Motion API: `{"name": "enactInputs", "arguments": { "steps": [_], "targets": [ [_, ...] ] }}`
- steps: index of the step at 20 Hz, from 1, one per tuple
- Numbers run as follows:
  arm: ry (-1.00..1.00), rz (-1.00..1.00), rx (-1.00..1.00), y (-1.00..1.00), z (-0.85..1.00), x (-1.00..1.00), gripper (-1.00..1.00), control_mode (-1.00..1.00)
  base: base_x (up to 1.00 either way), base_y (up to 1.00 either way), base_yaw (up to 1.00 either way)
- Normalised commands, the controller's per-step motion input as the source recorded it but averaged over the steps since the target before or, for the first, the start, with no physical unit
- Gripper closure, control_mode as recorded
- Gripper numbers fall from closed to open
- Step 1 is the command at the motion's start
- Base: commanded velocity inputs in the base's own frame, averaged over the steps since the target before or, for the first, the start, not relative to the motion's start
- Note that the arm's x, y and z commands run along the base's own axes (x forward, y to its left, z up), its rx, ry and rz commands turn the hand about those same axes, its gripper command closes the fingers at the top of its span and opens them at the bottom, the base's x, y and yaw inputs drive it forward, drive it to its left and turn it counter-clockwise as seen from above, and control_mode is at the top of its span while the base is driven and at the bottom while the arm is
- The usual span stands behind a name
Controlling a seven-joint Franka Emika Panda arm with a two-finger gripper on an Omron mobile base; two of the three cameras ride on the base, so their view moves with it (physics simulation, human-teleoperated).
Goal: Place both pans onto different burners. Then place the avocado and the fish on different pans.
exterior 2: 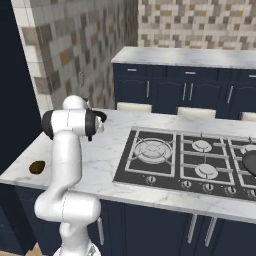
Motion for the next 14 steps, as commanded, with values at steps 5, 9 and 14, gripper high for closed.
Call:
{"name": "enactInputs", "arguments": {
  "steps": [5, 9, 14],
  "targets": [
    [0.0, 0.04, 0.01, 0.0, 0.01, -0.09, 1.0, -1.0, 0.0, 0.0, 0.0],
    [-0.07, 0.06, 0.01, -0.12, 0.24, -0.61, 1.0, -1.0, 0.0, 0.0, 0.0],
    [-0.07, 0.06, 0.0, -0.41, 0.12, -0.65, 1.0, -1.0, 0.0, 0.0, 0.0]
  ]
}}
